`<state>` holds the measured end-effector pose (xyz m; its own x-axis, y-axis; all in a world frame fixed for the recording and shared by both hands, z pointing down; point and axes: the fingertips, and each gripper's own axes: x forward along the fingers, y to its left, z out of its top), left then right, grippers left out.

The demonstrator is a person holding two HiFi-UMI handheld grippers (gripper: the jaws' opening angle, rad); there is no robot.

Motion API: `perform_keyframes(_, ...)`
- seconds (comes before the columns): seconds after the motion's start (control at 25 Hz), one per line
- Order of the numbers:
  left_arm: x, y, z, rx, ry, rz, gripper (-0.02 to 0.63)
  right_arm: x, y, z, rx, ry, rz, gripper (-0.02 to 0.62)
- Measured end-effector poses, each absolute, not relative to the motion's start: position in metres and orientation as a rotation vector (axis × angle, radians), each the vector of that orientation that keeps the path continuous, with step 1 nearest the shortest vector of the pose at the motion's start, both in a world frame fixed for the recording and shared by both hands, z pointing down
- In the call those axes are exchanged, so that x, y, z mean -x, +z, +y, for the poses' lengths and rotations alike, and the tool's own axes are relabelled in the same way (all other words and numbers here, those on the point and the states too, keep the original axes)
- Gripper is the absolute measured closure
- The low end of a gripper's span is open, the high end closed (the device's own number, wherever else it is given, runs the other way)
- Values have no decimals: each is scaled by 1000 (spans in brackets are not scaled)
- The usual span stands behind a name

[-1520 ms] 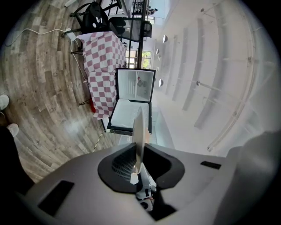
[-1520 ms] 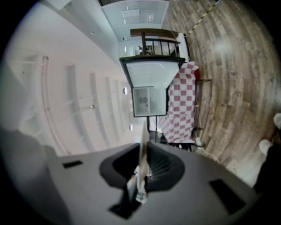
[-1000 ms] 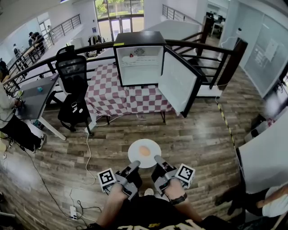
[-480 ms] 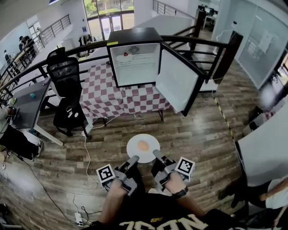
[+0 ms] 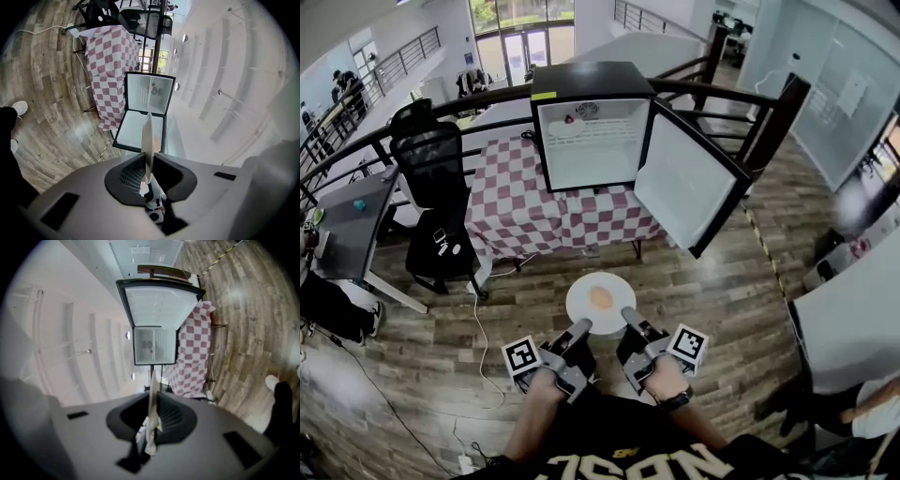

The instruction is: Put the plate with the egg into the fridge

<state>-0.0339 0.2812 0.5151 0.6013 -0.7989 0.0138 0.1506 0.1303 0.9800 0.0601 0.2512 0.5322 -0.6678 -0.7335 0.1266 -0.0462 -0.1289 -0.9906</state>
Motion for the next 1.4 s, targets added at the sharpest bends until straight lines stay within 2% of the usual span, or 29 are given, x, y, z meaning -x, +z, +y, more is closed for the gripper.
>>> perform_keyframes(0.56,107,515,205,-1288,-748,-594,560,10,527,182,915,-1730,1681,555)
perform_keyframes(1.0,115,521,162,-1264,-771,-573,560,17,534,138,931,-1709,1680,555)
perform_keyframes(1.4,111,520,84,-1257,-793,-615,560,14,536,55,878,-1737,1683,555)
